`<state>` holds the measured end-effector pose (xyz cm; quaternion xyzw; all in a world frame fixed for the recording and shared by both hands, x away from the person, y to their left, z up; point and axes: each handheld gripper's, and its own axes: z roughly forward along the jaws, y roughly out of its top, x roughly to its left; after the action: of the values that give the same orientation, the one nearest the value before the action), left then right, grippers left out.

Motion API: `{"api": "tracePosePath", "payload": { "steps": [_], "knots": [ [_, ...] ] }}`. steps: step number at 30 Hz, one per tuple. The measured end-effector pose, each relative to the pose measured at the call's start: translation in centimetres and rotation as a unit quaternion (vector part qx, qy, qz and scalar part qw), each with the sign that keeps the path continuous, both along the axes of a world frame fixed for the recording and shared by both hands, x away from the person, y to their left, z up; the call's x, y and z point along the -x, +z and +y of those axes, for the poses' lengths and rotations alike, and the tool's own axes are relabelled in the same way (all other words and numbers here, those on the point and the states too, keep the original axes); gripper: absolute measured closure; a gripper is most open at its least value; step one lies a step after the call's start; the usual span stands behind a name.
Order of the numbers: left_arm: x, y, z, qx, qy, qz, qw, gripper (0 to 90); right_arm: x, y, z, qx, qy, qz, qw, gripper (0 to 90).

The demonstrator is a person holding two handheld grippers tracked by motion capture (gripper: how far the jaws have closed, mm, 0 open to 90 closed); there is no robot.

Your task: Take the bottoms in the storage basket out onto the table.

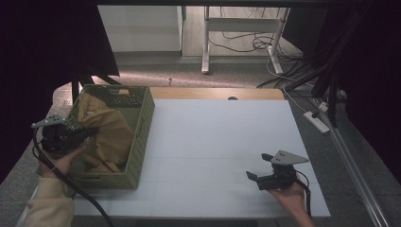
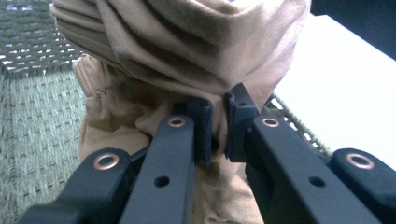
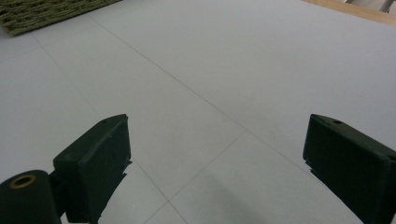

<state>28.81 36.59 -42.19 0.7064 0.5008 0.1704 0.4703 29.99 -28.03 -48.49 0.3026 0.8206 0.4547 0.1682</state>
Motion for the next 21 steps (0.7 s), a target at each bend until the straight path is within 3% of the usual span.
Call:
{"api": "tracePosePath", "payload": {
  "steps": [21],
  "knots": [
    [0.74, 0.96, 0.09, 0.041, 0.009, -0.036, 0.9985, 82.5, -0.03, 0.0, -0.01, 0.0, -0.001, 0.001, 1.0, 7.7]
  ]
}}
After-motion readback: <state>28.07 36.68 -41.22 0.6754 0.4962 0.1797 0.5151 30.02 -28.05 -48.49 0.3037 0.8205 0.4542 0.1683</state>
